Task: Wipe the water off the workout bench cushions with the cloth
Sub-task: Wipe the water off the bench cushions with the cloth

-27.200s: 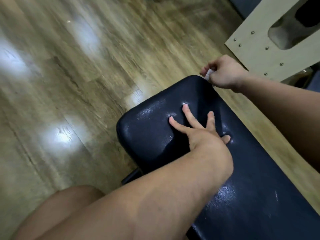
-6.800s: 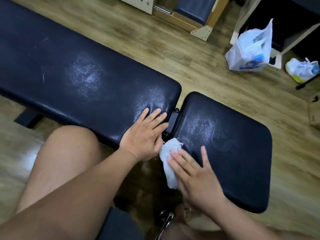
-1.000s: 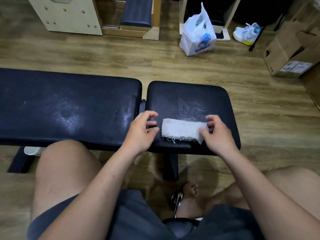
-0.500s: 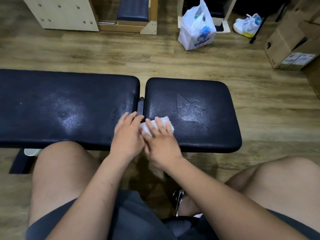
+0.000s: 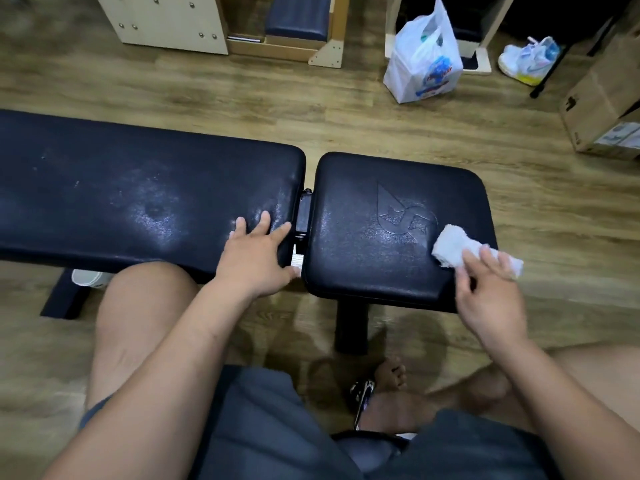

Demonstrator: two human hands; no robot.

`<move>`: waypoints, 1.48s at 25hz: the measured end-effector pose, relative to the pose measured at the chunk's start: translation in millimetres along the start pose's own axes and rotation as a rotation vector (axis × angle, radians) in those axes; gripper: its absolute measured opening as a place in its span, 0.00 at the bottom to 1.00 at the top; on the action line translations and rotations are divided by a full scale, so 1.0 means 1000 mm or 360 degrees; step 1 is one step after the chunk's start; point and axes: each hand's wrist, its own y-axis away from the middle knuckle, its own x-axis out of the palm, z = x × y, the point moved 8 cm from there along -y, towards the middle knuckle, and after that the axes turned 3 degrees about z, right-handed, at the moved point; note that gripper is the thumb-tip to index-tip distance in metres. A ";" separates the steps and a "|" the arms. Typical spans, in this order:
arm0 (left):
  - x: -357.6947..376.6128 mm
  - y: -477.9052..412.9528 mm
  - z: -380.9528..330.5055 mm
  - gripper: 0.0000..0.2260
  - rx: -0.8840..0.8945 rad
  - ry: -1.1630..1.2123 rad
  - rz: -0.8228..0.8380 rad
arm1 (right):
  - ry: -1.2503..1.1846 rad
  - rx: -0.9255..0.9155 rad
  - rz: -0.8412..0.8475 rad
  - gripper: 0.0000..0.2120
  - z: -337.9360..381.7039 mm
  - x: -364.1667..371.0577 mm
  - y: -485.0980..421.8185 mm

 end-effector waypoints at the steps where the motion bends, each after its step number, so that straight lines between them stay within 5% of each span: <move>1: -0.002 0.001 0.003 0.38 0.0002 0.0092 -0.0003 | 0.0027 -0.0110 -0.0022 0.18 0.029 0.008 0.012; 5: -0.023 0.001 0.037 0.39 -0.0090 0.0285 -0.0155 | 0.0071 -0.0660 -0.0056 0.17 0.141 0.031 0.046; 10: -0.020 0.009 0.089 0.42 -0.0215 0.0133 -0.0027 | -0.0682 -0.0244 -0.0215 0.11 0.187 -0.006 -0.027; 12: -0.013 0.008 0.083 0.43 -0.0163 0.0035 0.0032 | -0.0801 -0.0342 -0.0336 0.12 0.225 -0.027 -0.065; 14: -0.014 0.006 0.079 0.43 -0.0146 0.0041 -0.0009 | -0.0733 -0.0605 -0.0324 0.12 0.279 -0.028 -0.094; 17: -0.020 0.006 0.084 0.46 -0.0140 0.0035 -0.0104 | -0.0623 -0.0828 0.0038 0.10 0.346 0.028 -0.120; 21: -0.022 0.006 0.083 0.58 -0.0171 0.0116 -0.0164 | -0.0080 -0.1039 0.0125 0.14 0.370 0.089 -0.102; 24: -0.024 0.007 0.084 0.62 -0.0132 0.0244 -0.0181 | -0.0100 -0.1150 0.0208 0.14 0.359 0.083 -0.050; 27: -0.032 0.023 0.089 0.53 0.0007 0.0985 -0.0209 | -0.0175 -0.1400 0.0337 0.15 0.341 0.076 0.030; 30: -0.059 0.062 0.118 0.30 0.0058 0.1883 -0.0904 | -0.0299 -0.1634 0.0926 0.15 0.310 0.090 0.111; 33: -0.066 0.094 0.106 0.16 0.0025 0.1977 -0.1035 | -0.0703 -0.1141 0.1302 0.13 0.256 0.092 0.129; 35: -0.047 0.092 0.066 0.12 0.0031 0.2090 -0.0608 | -0.1259 -0.0542 0.1470 0.11 0.223 0.079 0.120; 37: -0.021 0.082 0.020 0.21 0.0035 0.2014 -0.0035 | -0.1838 -0.0092 0.1567 0.07 0.203 0.056 0.111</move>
